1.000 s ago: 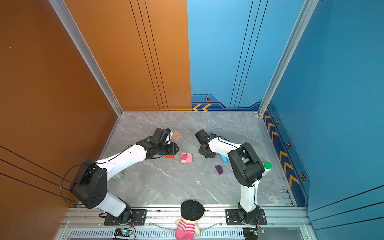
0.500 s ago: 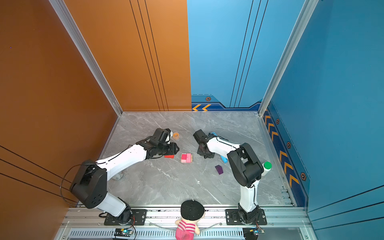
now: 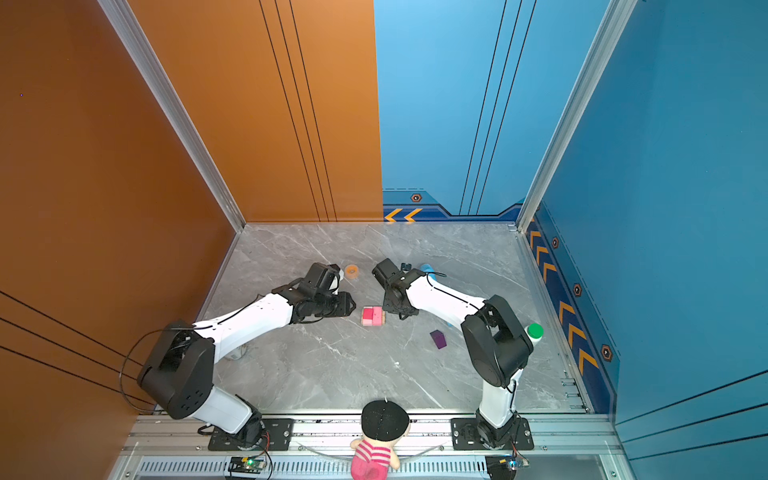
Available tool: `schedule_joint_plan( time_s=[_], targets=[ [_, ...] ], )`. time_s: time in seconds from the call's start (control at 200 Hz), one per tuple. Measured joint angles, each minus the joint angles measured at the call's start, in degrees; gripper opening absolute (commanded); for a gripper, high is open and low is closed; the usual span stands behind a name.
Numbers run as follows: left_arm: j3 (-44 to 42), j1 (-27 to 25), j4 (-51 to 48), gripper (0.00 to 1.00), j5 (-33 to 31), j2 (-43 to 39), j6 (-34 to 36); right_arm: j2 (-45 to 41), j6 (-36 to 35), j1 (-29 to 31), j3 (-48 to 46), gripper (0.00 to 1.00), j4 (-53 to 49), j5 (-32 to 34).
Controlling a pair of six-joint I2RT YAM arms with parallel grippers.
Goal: Build the wood block tower
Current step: 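Grasp the magenta cube near the blue microphone with the right gripper, then lift the magenta cube and carry it over the pink blocks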
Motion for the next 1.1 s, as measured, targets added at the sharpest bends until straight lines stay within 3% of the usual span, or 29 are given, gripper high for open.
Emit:
schedule_joint_plan(
  time_s=[0.34, 1.101],
  targets=[
    [-1.4, 0.0, 0.3, 0.43, 0.0, -1.6, -0.5, 0.7, -0.2, 4.7, 2.7, 0.3, -1.0, -1.3],
    [-1.7, 0.0, 0.6, 0.42, -0.1, -2.1, -1.0, 4.7, -0.2, 6.2, 5.0, 0.31, -0.8, -3.1]
  ],
)
